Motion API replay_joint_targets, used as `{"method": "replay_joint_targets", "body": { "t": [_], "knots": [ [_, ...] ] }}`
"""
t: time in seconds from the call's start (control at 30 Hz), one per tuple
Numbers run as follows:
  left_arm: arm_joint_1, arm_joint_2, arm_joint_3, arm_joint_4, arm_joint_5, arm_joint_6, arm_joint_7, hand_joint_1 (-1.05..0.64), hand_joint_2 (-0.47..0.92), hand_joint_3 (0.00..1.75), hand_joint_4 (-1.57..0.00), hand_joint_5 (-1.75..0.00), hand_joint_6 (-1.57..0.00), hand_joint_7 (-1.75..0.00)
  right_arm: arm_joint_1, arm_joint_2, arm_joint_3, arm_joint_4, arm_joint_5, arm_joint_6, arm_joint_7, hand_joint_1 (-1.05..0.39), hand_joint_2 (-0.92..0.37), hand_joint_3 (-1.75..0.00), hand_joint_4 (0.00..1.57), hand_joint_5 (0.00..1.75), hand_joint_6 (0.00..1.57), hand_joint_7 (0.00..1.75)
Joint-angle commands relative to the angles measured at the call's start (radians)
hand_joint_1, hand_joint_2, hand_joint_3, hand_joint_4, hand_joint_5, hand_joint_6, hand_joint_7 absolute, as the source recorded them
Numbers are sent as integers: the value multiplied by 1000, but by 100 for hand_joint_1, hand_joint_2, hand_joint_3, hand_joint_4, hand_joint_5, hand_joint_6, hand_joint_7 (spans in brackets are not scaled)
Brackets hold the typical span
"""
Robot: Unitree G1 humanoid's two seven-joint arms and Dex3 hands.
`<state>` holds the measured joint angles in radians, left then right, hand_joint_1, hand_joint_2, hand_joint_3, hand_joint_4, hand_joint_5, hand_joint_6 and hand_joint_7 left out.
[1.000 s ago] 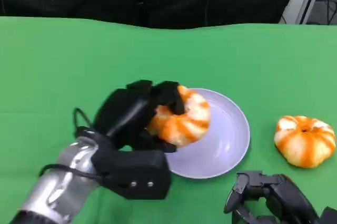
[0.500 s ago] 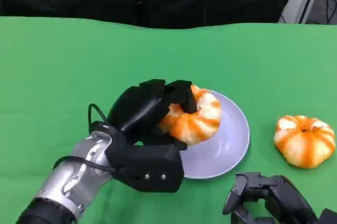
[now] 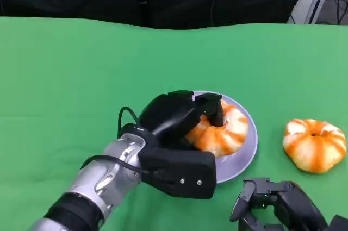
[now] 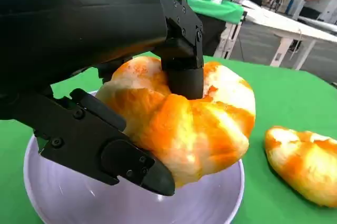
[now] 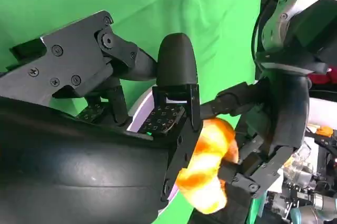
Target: Grasp the bread from the table and place it into the plate.
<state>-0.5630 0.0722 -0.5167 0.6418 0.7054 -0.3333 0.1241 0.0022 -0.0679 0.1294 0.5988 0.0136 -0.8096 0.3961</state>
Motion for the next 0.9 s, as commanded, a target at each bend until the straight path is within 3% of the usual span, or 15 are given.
{"method": "replay_joint_targets", "body": {
  "t": [0.03,0.3,0.4,0.47,0.5,0.53,0.57,0.63,0.73,0.9],
  "knots": [
    [-31,2,-13,25,12,16,4,-17,82,1,-59,-175,-40,-175,7,-13,-2,-15,-3,1,-6,-12,-62,-98,83,144,86,117],
    [-50,4,-12,70,-3,27,-17,-15,80,0,-57,-175,-40,-174,10,-9,0,-22,4,4,-5,-12,-62,-97,82,142,85,119],
    [-59,21,-23,80,15,19,-6,-21,80,0,-52,-171,-47,-155,11,-9,1,-24,3,6,-5,-12,-62,-98,82,142,85,119],
    [-64,31,-30,83,27,14,8,-27,80,0,-64,-131,-71,-89,11,-9,1,-23,1,4,-5,-13,-61,-98,82,143,85,119],
    [-67,38,-33,83,31,17,4,-28,80,0,-67,-123,-79,-72,12,-11,1,-26,-1,7,-8,-13,-61,-99,82,143,85,119],
    [-70,42,-37,82,36,24,-2,-33,82,0,-75,-86,-85,-37,13,-11,1,-28,-3,9,-9,-14,-61,-99,82,143,85,119],
    [-72,45,-38,81,40,29,-6,-36,82,0,-83,-60,-88,-20,14,-12,0,-30,-3,11,-10,-14,-61,-99,82,144,85,119],
    [-76,52,-42,79,48,40,-19,-39,84,0,-88,-30,-87,-4,15,-13,0,-30,-4,12,-11,-14,-61,-99,83,144,85,118],
    [-82,65,-44,80,51,54,-37,-51,87,1,-71,-5,-67,-1,15,-13,0,-29,-4,9,-11,-14,-60,-99,82,144,85,117],
    [-87,75,-32,72,21,67,-112,-63,92,12,-46,0,-46,0,15,-12,0,-30,-5,10,-15,-15,-60,-98,83,144,87,114]
  ]
}}
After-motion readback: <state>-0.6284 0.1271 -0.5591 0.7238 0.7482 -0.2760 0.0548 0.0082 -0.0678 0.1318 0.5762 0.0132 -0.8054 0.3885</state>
